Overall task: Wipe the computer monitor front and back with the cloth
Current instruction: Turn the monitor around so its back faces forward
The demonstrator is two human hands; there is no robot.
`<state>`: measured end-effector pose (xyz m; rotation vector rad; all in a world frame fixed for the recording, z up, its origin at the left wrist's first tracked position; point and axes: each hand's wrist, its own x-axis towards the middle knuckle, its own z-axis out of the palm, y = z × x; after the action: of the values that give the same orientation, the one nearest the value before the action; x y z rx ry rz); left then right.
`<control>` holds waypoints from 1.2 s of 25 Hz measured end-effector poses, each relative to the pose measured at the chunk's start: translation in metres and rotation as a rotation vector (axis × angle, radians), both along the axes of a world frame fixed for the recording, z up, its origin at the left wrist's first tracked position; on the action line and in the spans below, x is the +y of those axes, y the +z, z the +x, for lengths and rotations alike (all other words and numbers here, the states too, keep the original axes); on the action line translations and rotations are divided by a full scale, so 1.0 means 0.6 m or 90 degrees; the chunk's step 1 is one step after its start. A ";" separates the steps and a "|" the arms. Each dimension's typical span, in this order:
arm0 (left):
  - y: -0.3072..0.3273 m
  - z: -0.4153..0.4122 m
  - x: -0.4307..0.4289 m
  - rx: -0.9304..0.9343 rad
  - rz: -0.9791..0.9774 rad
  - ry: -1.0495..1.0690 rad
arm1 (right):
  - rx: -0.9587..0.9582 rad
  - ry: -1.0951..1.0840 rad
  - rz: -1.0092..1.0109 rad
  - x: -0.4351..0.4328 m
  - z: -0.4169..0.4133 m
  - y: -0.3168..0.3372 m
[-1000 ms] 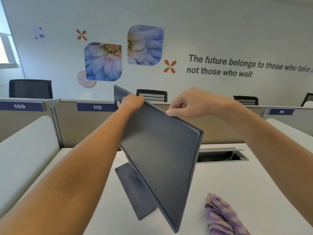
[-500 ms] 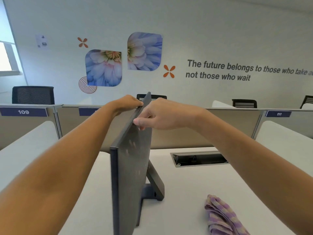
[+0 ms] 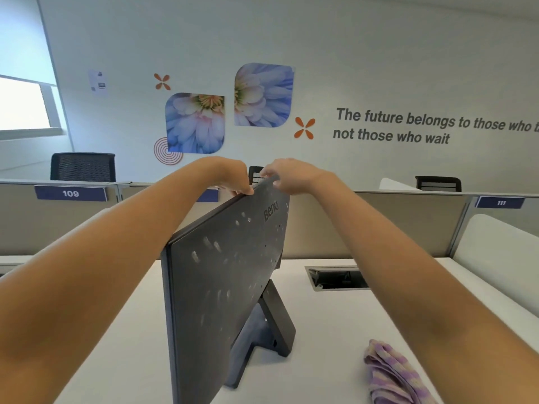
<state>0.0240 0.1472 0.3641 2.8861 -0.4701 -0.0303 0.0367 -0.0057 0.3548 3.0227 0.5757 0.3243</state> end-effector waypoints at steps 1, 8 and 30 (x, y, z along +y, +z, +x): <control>0.003 -0.009 -0.006 -0.010 0.032 0.020 | -0.001 -0.015 -0.033 0.007 0.016 -0.010; -0.030 -0.061 -0.062 -0.181 0.035 0.175 | -0.120 -0.002 -0.147 0.010 0.062 -0.052; -0.055 -0.050 -0.034 -0.277 -0.078 0.272 | -0.108 -0.030 -0.054 0.002 0.063 -0.057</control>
<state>-0.0061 0.1267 0.3311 2.7986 0.0877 0.6764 0.0745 -0.0046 0.3209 2.8845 0.4906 0.5337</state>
